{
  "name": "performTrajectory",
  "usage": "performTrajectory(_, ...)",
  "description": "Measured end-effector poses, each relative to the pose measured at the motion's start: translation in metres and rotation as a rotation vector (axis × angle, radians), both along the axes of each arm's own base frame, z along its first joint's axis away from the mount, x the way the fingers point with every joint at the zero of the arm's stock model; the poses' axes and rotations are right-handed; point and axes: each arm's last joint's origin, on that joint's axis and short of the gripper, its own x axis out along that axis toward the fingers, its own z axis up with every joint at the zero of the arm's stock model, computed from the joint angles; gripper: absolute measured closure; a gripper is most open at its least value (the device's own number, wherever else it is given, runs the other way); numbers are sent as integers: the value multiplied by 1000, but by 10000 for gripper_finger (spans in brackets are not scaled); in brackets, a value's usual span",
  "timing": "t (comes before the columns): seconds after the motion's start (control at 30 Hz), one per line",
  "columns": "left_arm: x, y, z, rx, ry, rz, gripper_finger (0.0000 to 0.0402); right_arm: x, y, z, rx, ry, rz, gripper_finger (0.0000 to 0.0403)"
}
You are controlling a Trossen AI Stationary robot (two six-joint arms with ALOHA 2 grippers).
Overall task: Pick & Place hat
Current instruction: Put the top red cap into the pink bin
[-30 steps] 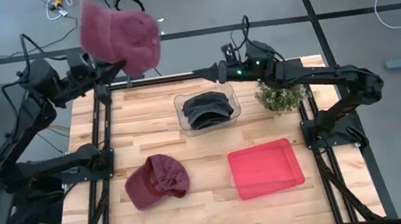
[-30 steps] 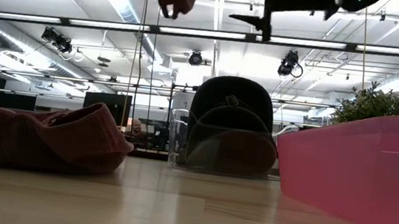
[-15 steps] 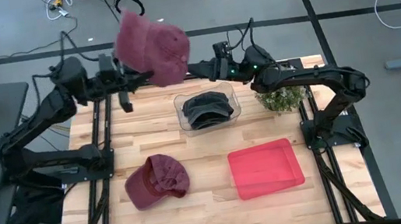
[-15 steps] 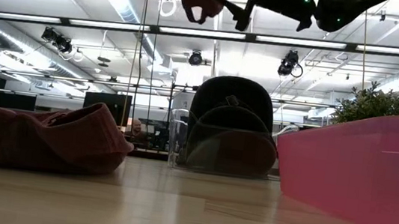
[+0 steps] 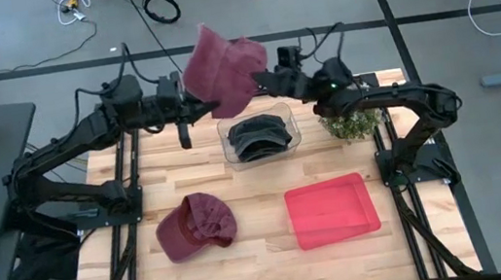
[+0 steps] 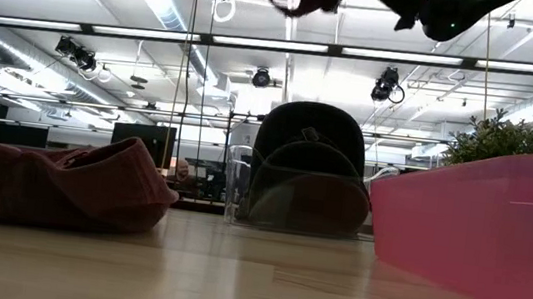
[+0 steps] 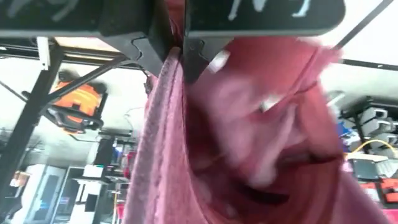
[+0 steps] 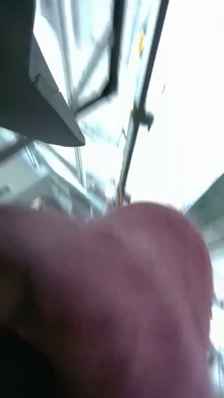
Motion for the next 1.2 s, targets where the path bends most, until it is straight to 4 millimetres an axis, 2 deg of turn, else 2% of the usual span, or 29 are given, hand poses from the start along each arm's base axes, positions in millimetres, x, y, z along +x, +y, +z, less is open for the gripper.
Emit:
performTrajectory(0.13,-1,2,0,18,2,45,389,-4,13,7,-66,-93,74,67)
performTrajectory(0.3,-5,1,3,35,-12,79,389,-1,25,7,-89,-89,122,127)
performTrajectory(0.53,-6,2,5,43,-28,104,389,2,25,4,-86,-53,80,203)
performTrajectory(0.63,-6,2,5,61,-23,126,389,2,25,5,-87,-58,82,253)
performTrajectory(0.8,-6,2,4,74,-12,127,382,1,26,5,-89,-65,81,376)
performTrajectory(1.03,-6,0,-4,38,65,70,342,-2,26,9,-85,-104,85,378)
performTrajectory(1.2,-16,-2,-7,10,127,92,310,-10,25,17,-102,-123,87,378)
